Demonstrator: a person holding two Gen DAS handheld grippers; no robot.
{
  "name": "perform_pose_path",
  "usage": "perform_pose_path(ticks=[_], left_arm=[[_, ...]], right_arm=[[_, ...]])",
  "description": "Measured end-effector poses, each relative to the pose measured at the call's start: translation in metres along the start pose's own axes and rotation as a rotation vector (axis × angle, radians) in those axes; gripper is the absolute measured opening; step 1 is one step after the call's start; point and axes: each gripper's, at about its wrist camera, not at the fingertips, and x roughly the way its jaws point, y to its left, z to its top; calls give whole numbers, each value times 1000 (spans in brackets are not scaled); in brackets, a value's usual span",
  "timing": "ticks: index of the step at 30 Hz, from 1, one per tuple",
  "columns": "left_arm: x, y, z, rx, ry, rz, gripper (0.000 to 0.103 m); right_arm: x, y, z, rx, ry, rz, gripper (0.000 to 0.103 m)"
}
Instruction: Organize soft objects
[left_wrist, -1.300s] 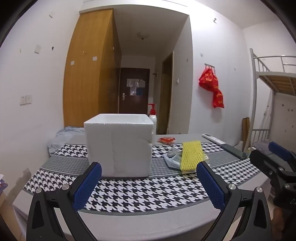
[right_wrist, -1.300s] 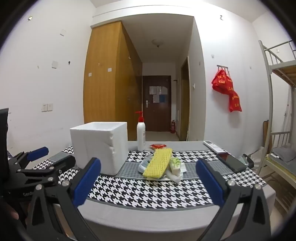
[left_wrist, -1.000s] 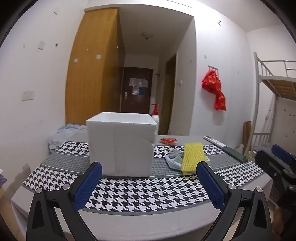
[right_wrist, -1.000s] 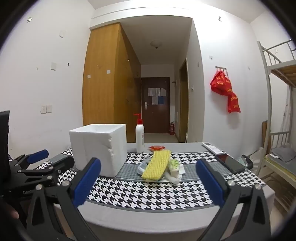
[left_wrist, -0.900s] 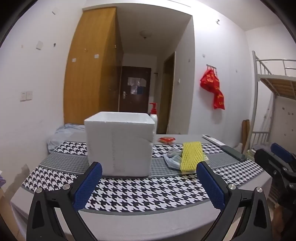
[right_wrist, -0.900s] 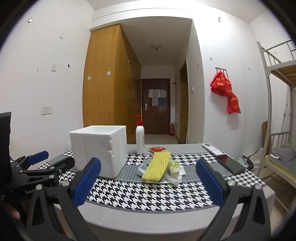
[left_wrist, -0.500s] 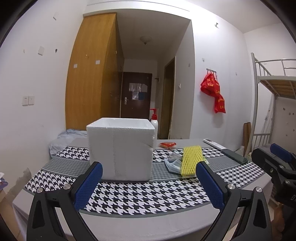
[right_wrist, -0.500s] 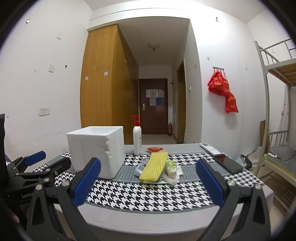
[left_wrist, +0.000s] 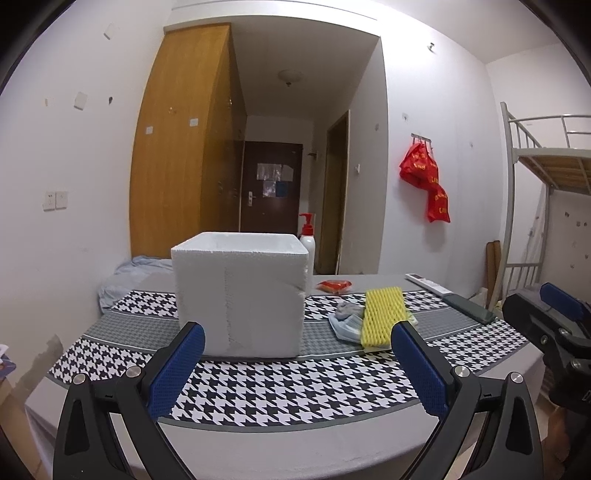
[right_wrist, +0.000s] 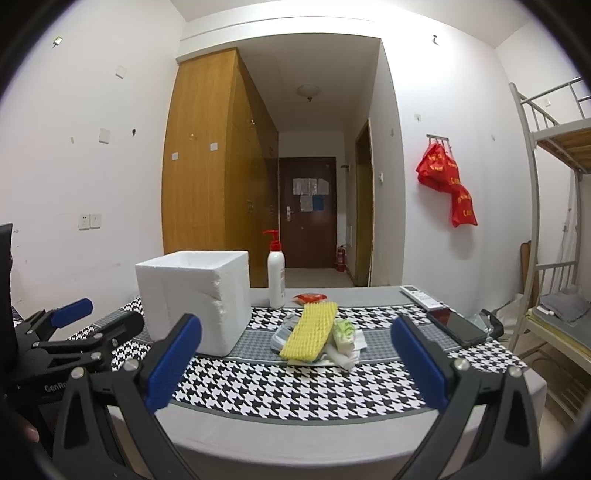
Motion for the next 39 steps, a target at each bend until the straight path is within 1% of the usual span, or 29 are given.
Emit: perform_pose_path(ticks=[5, 12, 17, 26, 32, 39], left_arm=[[0, 1, 0, 11, 0, -16, 101], [-1, 5, 1, -4, -12, 12, 101], [0, 7, 2, -16, -13, 20, 101], [-3, 5, 4, -8, -25, 26, 101], [-1, 6, 4, -6, -17, 37, 101], [6, 7, 5, -8, 0, 51, 101]], right_arm=[[0, 0, 0, 0, -2, -1, 103], [0, -1, 0, 2, 0, -3, 103], [-1, -1, -1, 2, -2, -4, 103], [1, -1, 0, 4, 4, 7, 103], [2, -3, -1, 19, 14, 8, 103], [0, 1, -1, -10, -5, 3, 103]])
